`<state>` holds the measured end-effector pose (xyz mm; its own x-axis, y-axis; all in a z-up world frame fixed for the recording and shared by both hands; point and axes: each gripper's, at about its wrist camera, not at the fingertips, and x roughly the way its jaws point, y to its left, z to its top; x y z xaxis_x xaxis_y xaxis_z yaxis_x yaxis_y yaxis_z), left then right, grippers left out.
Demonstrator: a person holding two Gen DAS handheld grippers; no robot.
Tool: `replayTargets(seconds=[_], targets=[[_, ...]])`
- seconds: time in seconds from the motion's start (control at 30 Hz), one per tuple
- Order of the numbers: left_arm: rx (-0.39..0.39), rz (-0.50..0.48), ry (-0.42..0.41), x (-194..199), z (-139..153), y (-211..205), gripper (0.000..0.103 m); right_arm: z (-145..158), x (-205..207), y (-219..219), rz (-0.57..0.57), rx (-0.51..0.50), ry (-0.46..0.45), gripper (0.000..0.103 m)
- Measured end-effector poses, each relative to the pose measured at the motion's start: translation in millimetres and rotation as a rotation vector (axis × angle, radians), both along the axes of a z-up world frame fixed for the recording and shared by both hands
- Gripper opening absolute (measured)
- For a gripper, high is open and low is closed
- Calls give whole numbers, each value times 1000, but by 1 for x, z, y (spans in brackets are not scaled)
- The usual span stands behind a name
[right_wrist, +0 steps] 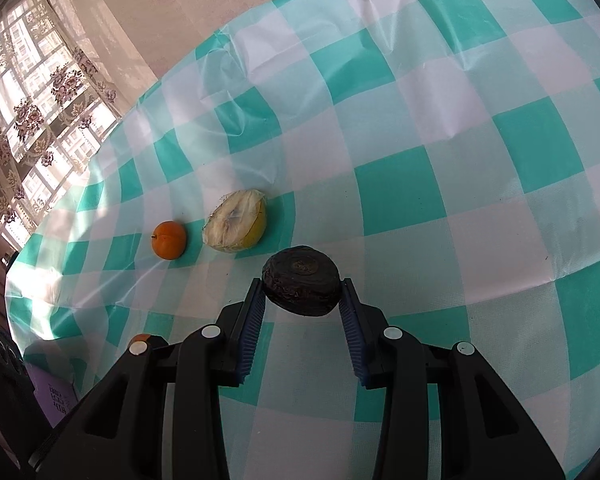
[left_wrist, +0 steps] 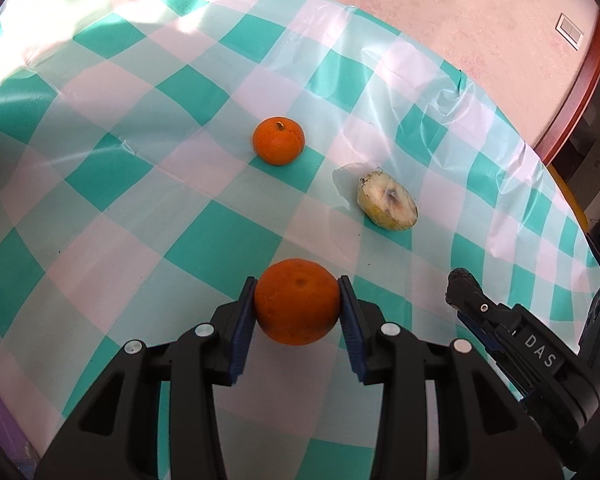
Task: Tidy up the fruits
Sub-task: 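Carry the tangerine in the left tool while the right tool carries the dark fruit to the box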
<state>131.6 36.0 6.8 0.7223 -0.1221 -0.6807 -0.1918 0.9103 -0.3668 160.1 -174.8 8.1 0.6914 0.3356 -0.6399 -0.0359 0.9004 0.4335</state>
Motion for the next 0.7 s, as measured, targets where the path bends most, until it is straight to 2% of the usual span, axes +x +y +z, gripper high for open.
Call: replayTargets(seconds=[0.27,0.7], targets=[[-21,16,-3,-46,-1,9,40,-1,-43,5,11,-16,1,39],[6,-24,-33,-119,1,11,40,-4,-110,16,65,-28,0,38]])
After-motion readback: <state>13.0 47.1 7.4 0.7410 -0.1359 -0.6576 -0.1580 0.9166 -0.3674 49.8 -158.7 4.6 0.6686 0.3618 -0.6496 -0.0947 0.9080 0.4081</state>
